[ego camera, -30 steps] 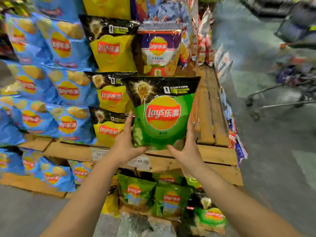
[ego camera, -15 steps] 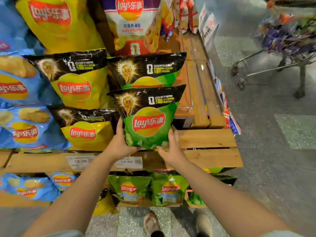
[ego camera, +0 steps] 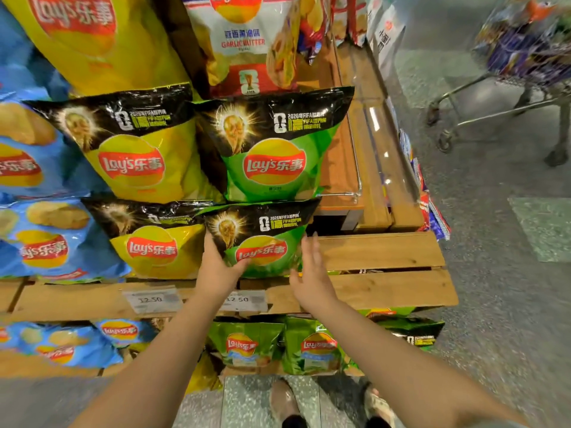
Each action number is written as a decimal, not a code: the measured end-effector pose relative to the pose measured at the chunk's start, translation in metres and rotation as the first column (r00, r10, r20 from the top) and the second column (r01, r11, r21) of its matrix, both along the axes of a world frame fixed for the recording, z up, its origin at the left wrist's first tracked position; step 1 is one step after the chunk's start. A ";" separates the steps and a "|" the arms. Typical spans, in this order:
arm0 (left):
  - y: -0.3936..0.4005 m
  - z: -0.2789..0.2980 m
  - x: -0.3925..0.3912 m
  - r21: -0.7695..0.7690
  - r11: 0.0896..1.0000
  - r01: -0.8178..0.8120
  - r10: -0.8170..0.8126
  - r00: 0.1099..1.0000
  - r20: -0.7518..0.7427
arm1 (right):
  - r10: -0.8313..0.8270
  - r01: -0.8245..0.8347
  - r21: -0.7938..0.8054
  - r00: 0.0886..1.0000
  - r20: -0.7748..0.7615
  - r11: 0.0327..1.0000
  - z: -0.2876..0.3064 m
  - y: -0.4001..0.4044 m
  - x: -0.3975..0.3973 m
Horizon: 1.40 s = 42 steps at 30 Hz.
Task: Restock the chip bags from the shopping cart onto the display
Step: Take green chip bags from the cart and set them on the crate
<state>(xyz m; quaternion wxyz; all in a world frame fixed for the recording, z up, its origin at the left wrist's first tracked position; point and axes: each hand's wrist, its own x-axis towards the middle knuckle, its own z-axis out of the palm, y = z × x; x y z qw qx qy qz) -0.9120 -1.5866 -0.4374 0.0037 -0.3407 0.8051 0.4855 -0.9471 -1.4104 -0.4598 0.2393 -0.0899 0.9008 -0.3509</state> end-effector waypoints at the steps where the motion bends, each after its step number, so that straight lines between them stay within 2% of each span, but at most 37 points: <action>1: 0.003 0.001 0.003 -0.026 0.998 -0.054 0.053 0.998 -0.031 | -0.007 0.008 0.011 0.997 -0.075 1.000 0.002 0.000 0.002; 3: 0.011 0.003 0.013 -0.184 0.975 -0.124 0.104 0.988 -0.116 | 0.005 0.003 0.039 0.977 -0.214 0.999 0.007 -0.002 0.006; 4: 0.015 0.002 0.019 -0.315 0.942 -0.116 0.067 0.985 -0.161 | 0.031 -0.015 0.053 0.947 -0.320 0.999 0.007 -0.002 0.009; 6: 0.017 -0.007 0.029 -0.565 0.825 -0.023 -0.123 0.968 -0.218 | 0.168 -0.139 0.095 0.861 -0.481 0.986 0.003 -0.002 0.013; 8: 0.013 -0.016 0.032 -0.719 0.671 0.179 -0.389 0.911 -0.136 | 0.310 -0.266 0.159 0.794 -0.523 0.951 -0.001 -0.004 0.012; 10: 0.006 -0.021 0.028 -0.764 0.535 0.361 -0.526 0.850 0.033 | 0.389 -0.329 0.208 0.770 -0.506 0.921 0.001 -0.008 0.006; 12: 0.000 -0.019 0.023 -0.744 0.472 0.473 -0.536 0.824 0.184 | 0.437 -0.329 0.296 0.771 -0.464 0.896 0.003 -0.013 -0.004; 15: -0.007 -0.011 0.019 -0.687 0.403 0.605 -0.535 0.765 0.359 | 0.488 -0.383 0.344 0.818 -0.305 0.857 0.013 -0.015 -0.016; 18: -0.005 0.002 0.020 -0.617 0.425 0.662 -0.538 0.733 0.416 | 0.482 -0.413 0.290 0.845 -0.231 0.863 0.027 -0.014 -0.018; 20: 0.001 0.014 0.022 -0.593 0.500 0.631 -0.530 0.765 0.366 | 0.467 -0.416 0.247 0.860 -0.204 0.875 0.037 -0.014 -0.015; 22: 0.009 0.027 0.022 -0.589 0.582 0.560 -0.511 0.816 0.271 | 0.435 -0.402 0.182 0.874 -0.214 0.897 0.048 -0.012 -0.012; 25: 0.026 0.057 0.021 -0.577 0.698 0.424 -0.471 0.879 0.076 | 0.335 -0.347 -0.008 0.910 -0.245 0.938 0.070 -0.008 0.000; 29: 0.052 0.103 0.022 -0.505 0.807 0.306 -0.437 0.885 -0.162 | 0.112 -0.149 -0.243 0.981 -0.160 0.959 0.108 0.004 0.013; 32: 0.069 0.134 0.029 -0.465 0.827 0.317 -0.441 0.878 -0.187 | -0.031 0.003 -0.347 0.997 -0.074 0.938 0.139 0.018 0.023; 34: 0.081 0.152 0.034 -0.447 0.828 0.338 -0.453 0.873 -0.180 | -0.083 0.042 -0.400 0.993 -0.084 0.916 0.157 0.030 0.031; 40: 0.124 0.187 0.046 -0.466 0.797 0.384 -0.538 0.803 -0.258 | -0.115 0.038 -0.504 0.986 -0.123 0.863 0.199 0.076 0.047; 42: 0.148 0.197 0.046 -0.487 0.778 0.397 -0.566 0.780 -0.269 | -0.109 0.004 -0.502 0.977 -0.180 0.865 0.211 0.099 0.050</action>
